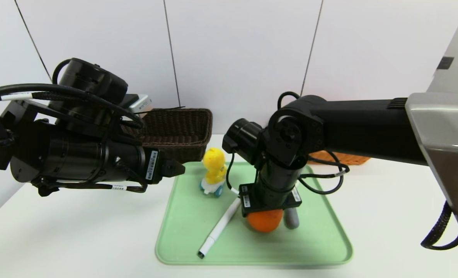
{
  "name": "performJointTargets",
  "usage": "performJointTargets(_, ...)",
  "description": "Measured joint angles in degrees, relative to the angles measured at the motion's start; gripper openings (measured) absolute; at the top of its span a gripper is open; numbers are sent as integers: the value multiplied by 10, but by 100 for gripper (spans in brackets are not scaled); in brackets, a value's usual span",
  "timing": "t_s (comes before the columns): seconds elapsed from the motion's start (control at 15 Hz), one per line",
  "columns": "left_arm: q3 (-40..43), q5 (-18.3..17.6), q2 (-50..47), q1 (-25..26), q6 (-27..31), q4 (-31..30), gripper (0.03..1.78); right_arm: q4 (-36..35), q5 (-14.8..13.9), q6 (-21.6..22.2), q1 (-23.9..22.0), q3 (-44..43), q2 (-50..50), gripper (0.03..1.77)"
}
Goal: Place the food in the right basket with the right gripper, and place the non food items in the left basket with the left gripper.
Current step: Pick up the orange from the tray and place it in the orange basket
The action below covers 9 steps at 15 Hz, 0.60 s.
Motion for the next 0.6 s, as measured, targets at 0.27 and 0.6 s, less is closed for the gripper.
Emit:
performJointTargets(0.27, 2, 0, -3, 0, -1, 5, 169, -18, 1, -2, -4, -14, -39, 117)
performJointTargets(0.6, 12, 0, -8, 0, -2, 6, 169, -149, -9, -13, -77, -15, -120, 117)
